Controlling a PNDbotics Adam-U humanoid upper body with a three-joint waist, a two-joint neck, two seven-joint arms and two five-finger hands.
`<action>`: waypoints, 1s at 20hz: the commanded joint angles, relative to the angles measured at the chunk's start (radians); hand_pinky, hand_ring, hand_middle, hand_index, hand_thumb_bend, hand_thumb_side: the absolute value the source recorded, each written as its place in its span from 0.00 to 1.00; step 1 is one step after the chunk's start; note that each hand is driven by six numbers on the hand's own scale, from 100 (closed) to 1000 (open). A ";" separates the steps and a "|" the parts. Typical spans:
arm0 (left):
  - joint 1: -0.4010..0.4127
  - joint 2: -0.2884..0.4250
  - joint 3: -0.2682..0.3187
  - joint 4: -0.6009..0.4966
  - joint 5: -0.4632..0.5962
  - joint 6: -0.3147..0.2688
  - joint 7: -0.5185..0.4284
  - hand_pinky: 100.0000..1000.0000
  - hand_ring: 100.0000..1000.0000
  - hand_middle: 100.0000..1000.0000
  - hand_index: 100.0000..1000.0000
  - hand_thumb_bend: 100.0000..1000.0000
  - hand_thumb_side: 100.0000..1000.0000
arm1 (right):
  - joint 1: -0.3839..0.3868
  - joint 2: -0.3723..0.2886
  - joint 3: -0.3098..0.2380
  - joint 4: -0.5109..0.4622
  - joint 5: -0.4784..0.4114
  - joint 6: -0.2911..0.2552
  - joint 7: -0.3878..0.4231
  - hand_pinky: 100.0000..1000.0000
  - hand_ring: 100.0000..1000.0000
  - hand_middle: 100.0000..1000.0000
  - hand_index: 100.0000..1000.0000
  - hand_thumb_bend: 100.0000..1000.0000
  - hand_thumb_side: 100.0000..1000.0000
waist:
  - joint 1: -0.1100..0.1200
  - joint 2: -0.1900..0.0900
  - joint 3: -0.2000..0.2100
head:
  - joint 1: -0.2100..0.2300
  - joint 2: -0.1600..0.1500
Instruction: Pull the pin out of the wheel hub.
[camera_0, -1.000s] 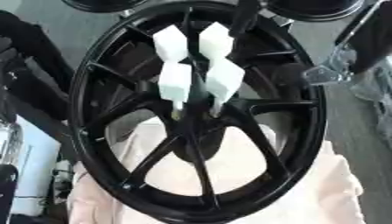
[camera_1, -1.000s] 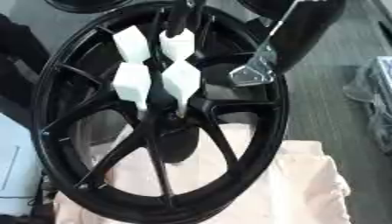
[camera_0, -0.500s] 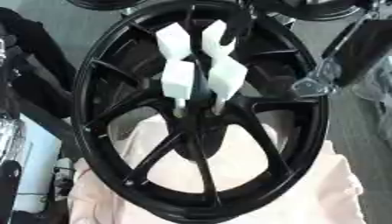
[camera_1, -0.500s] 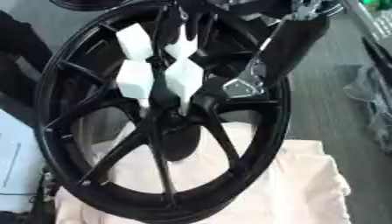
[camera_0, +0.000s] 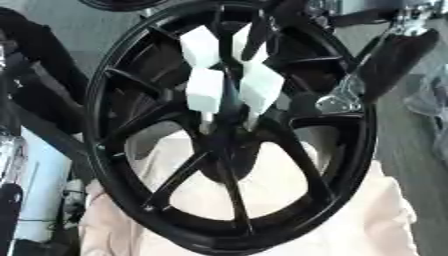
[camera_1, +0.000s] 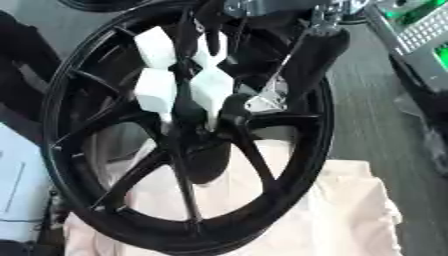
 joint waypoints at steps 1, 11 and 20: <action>-0.013 0.024 0.003 -0.011 -0.002 0.000 -0.002 0.55 0.82 0.74 0.67 0.28 0.69 | -0.009 -0.004 -0.013 0.008 0.018 -0.019 0.004 0.75 0.62 0.69 0.78 0.21 0.17 | 0.003 -0.024 0.003 | -0.005 0.004; -0.017 0.023 0.001 -0.011 -0.002 0.001 -0.003 0.55 0.82 0.74 0.67 0.28 0.70 | 0.007 -0.001 -0.008 0.046 0.060 -0.065 0.004 0.71 0.56 0.67 0.78 0.22 0.14 | 0.004 -0.019 0.009 | -0.008 0.008; -0.021 0.022 -0.001 -0.011 -0.001 0.002 -0.005 0.55 0.82 0.74 0.67 0.28 0.70 | 0.018 0.005 -0.011 0.064 0.064 -0.075 0.004 0.70 0.55 0.67 0.78 0.22 0.13 | 0.004 -0.015 0.014 | -0.010 0.009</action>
